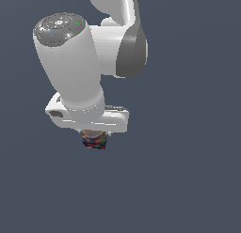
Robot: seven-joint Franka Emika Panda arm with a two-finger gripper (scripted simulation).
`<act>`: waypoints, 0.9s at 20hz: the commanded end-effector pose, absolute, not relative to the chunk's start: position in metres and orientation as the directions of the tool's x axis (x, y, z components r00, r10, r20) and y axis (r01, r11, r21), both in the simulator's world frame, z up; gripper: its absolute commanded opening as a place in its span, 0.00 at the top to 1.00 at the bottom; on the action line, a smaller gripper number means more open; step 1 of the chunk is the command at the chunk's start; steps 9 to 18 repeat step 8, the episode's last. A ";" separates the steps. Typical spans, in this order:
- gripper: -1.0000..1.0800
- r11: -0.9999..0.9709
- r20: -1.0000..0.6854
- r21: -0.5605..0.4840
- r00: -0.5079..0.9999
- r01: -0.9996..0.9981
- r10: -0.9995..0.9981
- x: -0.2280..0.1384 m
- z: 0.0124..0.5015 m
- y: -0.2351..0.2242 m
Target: Pick up the object and move it to a goal position.
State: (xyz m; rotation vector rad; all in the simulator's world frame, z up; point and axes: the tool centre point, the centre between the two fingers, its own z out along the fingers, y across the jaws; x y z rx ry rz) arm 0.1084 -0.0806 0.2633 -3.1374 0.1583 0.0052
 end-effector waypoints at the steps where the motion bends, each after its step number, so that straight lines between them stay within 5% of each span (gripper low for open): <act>1: 1.00 -0.995 0.000 0.000 0.995 -0.099 -0.099 0.110 0.271 -0.085; 18: 1.00 -0.995 0.000 0.000 0.995 -0.100 -0.100 0.111 0.271 -0.085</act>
